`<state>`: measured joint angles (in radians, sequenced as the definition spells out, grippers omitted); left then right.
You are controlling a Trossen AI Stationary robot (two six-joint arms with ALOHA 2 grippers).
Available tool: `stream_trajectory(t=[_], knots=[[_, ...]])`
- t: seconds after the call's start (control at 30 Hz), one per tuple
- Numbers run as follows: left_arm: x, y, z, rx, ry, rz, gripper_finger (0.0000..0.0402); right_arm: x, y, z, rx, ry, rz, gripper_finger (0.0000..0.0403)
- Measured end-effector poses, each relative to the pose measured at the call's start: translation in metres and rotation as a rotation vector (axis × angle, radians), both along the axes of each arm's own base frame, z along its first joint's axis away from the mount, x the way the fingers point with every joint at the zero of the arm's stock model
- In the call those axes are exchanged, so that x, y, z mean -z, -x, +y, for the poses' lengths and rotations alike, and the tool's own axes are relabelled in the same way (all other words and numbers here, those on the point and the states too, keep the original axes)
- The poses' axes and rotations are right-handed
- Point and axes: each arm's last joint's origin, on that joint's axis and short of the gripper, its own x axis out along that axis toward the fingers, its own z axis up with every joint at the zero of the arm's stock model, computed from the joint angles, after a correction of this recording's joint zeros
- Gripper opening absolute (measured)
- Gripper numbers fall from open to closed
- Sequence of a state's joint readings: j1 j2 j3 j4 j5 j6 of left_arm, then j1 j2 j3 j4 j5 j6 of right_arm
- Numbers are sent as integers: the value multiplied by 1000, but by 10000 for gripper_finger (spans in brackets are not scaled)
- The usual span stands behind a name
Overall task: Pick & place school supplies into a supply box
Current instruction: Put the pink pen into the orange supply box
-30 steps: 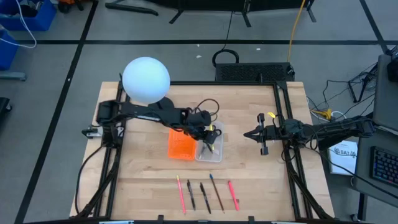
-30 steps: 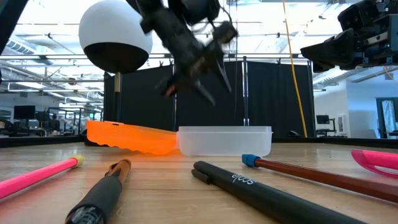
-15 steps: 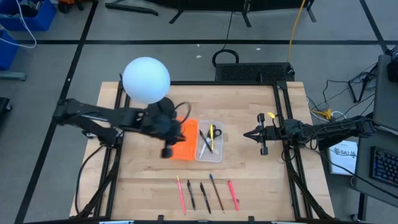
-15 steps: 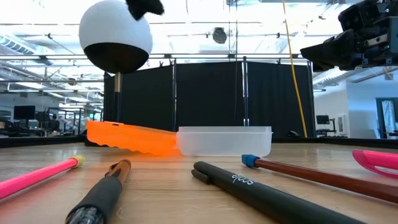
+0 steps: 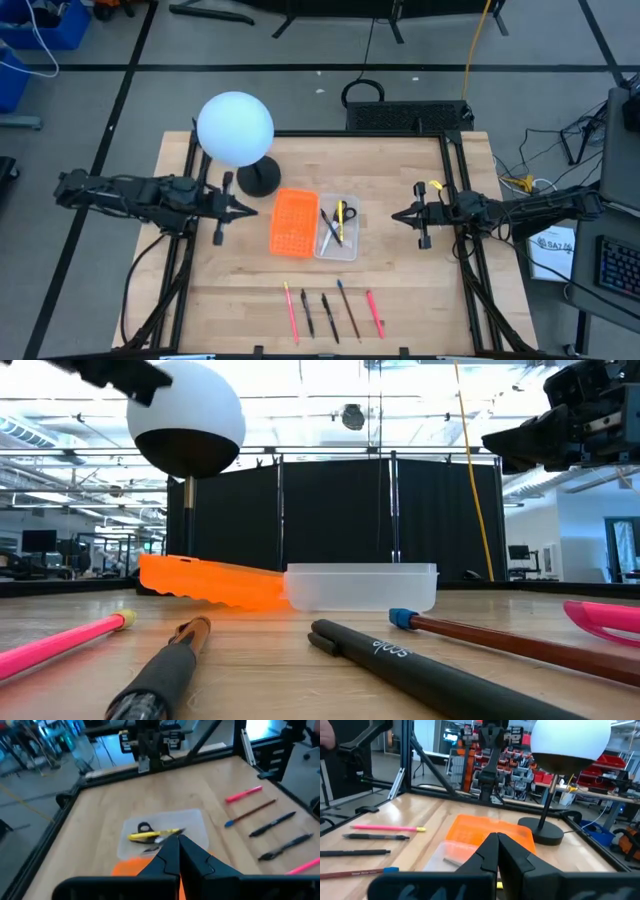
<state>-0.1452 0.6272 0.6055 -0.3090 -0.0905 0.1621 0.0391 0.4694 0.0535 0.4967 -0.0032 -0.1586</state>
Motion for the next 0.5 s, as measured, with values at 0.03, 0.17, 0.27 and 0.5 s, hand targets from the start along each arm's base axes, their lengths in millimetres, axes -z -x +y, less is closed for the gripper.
stream_trajectory(t=[0.03,0.17,0.27,0.5], knots=[[6,4,1,5,-11,-17,3,0,0,0,0,-10,0,0],[33,17,2,31,-48,-86,2,0,0,0,-1,-40,-1,0],[54,21,2,91,-53,-201,2,1,0,0,0,-41,8,0],[96,22,5,118,-54,-236,1,-5,0,-1,17,-41,-54,0]])
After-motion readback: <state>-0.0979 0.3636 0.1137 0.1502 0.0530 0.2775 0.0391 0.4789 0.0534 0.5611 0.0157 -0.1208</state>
